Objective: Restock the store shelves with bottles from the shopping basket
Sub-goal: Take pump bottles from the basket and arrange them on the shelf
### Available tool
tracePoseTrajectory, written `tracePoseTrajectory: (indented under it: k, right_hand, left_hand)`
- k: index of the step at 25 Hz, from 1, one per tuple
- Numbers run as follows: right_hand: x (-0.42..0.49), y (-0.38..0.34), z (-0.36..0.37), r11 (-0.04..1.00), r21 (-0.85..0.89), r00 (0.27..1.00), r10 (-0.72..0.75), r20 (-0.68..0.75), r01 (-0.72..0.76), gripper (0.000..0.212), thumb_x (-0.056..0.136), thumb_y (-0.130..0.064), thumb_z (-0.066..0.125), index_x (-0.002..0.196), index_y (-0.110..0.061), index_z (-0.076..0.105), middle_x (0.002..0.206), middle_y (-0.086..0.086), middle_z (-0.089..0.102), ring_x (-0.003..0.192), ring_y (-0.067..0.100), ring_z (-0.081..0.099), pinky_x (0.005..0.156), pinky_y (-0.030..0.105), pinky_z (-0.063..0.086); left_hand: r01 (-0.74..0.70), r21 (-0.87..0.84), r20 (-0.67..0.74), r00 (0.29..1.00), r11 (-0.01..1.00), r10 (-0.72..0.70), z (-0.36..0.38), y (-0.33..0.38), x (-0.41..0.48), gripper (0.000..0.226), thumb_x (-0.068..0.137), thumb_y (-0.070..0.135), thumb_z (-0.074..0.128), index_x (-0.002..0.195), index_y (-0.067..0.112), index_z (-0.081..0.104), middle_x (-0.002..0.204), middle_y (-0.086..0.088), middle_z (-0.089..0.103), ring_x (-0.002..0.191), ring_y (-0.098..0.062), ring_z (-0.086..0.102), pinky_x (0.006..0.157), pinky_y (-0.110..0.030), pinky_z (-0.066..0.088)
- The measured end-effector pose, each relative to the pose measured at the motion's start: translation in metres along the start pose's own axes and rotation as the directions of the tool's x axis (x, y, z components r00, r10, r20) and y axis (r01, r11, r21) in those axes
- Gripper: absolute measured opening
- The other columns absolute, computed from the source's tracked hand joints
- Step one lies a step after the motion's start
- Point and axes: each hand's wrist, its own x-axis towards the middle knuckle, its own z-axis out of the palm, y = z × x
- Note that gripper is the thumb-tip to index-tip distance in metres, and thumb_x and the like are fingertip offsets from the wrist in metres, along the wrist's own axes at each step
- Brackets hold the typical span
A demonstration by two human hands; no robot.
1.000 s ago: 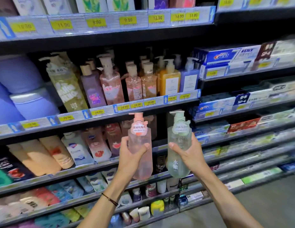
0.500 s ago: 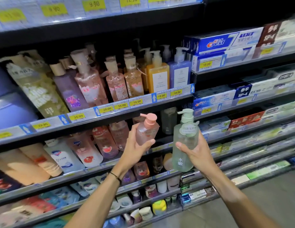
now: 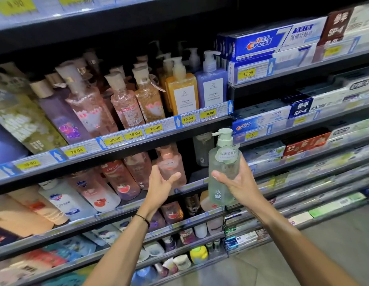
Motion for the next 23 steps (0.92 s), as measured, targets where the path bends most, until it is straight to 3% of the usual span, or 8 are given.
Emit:
tracePoseTrajectory:
  k: [3, 6, 11, 16, 18, 20, 23]
  right_hand:
    - [0.002, 0.002, 0.002, 1.0, -0.015, 1.0, -0.005, 0.006, 0.005, 0.066, 0.075, -0.021, 0.083, 0.132, -0.019, 0.051, 0.121, -0.004, 0.07, 0.114, 0.013, 0.067, 0.092, 0.028, 0.057]
    - [0.005, -0.001, 0.005, 0.994, -0.103, 0.999, -0.023, -0.028, 0.02, 0.061, 0.071, -0.025, 0.088, 0.124, -0.024, 0.057, 0.113, -0.011, 0.072, 0.106, 0.006, 0.069, 0.085, 0.021, 0.056]
    - [0.013, 0.004, 0.008, 0.978, -0.199, 0.994, -0.082, -0.077, 0.065, 0.061, 0.069, -0.026, 0.093, 0.121, -0.027, 0.06, 0.115, -0.01, 0.072, 0.11, 0.008, 0.067, 0.094, 0.033, 0.055]
    - [0.018, 0.014, 0.016, 0.953, -0.283, 0.984, -0.145, -0.106, 0.11, 0.064, 0.068, -0.029, 0.092, 0.123, -0.031, 0.059, 0.118, -0.014, 0.068, 0.115, 0.008, 0.062, 0.098, 0.032, 0.05]
    - [0.02, 0.019, 0.018, 0.949, -0.294, 0.981, -0.152, -0.117, 0.112, 0.067, 0.069, -0.026, 0.092, 0.126, -0.029, 0.057, 0.121, -0.014, 0.066, 0.117, 0.007, 0.06, 0.099, 0.029, 0.048]
    - [0.023, 0.024, 0.02, 0.95, -0.298, 0.98, -0.139, -0.139, 0.092, 0.07, 0.07, -0.024, 0.092, 0.128, -0.029, 0.053, 0.123, -0.019, 0.062, 0.117, 0.0, 0.057, 0.098, 0.02, 0.046]
    - [0.029, 0.027, 0.023, 0.953, -0.297, 0.978, -0.114, -0.176, 0.058, 0.077, 0.071, -0.02, 0.091, 0.129, -0.034, 0.043, 0.123, -0.028, 0.052, 0.115, -0.013, 0.049, 0.091, 0.005, 0.04]
  left_hand:
    - [0.069, 0.108, -0.038, 0.997, 0.992, -0.065, 0.001, 0.0, 0.007, 0.048, 0.089, 0.046, 0.074, 0.084, 0.019, 0.035, 0.087, 0.002, 0.036, 0.077, -0.013, 0.036, 0.064, -0.029, 0.037]
    - [0.047, 0.148, -0.053, 0.998, 0.988, -0.04, 0.005, 0.004, 0.007, 0.047, 0.091, 0.046, 0.072, 0.083, 0.019, 0.034, 0.09, 0.002, 0.039, 0.083, -0.016, 0.04, 0.068, -0.031, 0.037]
    - [0.034, 0.167, -0.072, 0.997, 0.985, -0.022, 0.011, 0.002, 0.002, 0.043, 0.093, 0.039, 0.071, 0.097, 0.011, 0.038, 0.106, -0.006, 0.042, 0.104, -0.025, 0.041, 0.093, -0.038, 0.039]
    - [0.031, 0.15, -0.066, 0.998, 0.988, -0.021, 0.012, 0.001, -0.004, 0.043, 0.095, 0.04, 0.067, 0.104, 0.01, 0.038, 0.11, -0.007, 0.041, 0.108, -0.027, 0.044, 0.1, -0.044, 0.042]
    - [-0.021, 0.2, -0.033, 0.999, 0.98, 0.028, 0.009, -0.011, -0.01, 0.05, 0.097, 0.043, 0.064, 0.122, 0.007, 0.039, 0.121, -0.007, 0.043, 0.116, -0.026, 0.043, 0.105, -0.047, 0.041]
    - [-0.08, 0.378, -0.045, 0.994, 0.922, 0.104, 0.005, -0.032, -0.019, 0.064, 0.099, 0.046, 0.059, 0.144, 0.006, 0.036, 0.139, -0.008, 0.044, 0.128, -0.027, 0.041, 0.11, -0.046, 0.039]
    - [-0.185, 0.731, -0.02, 0.956, 0.657, 0.291, -0.001, -0.063, -0.035, 0.053, 0.104, 0.048, 0.046, 0.144, 0.013, 0.047, 0.143, -0.005, 0.054, 0.129, -0.028, 0.048, 0.107, -0.044, 0.041]
